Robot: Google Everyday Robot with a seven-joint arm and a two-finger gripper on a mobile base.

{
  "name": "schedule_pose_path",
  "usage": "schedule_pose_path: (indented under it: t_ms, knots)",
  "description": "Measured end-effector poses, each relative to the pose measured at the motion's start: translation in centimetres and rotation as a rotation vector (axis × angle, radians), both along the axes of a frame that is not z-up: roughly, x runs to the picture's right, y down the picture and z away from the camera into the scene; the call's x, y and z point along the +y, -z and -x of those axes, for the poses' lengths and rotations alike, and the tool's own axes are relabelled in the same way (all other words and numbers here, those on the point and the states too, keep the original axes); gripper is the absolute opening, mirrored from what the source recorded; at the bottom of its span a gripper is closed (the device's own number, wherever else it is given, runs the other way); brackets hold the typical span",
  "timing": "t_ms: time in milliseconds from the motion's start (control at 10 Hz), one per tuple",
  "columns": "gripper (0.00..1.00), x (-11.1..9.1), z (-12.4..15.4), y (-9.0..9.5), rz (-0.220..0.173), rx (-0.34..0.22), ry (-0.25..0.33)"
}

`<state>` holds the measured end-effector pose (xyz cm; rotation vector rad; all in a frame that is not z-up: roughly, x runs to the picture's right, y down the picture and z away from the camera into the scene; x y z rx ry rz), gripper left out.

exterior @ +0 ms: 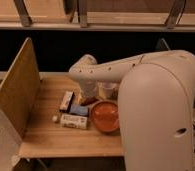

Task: Push the ceramic bowl across the table

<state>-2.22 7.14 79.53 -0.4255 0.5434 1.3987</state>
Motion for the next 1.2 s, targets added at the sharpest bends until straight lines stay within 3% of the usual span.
schedule_pose_path:
  t_ms: [200,800,900,1000,1200]
  knots:
    - [0.73,0.0,0.0,0.0,0.0,0.0,0.0]
    - [0.13,-0.1,0.1,0.0,-0.003,-0.002,0.005]
    - [0.03,-0.7,0.8,0.0,-0.016,-0.037,0.024]
    - [0.0,-1.1,1.9,-0.3,-0.02,-0.076,0.048]
    - [0.0,-0.7,5.1,-1.5,0.009,-0.175,0.093]
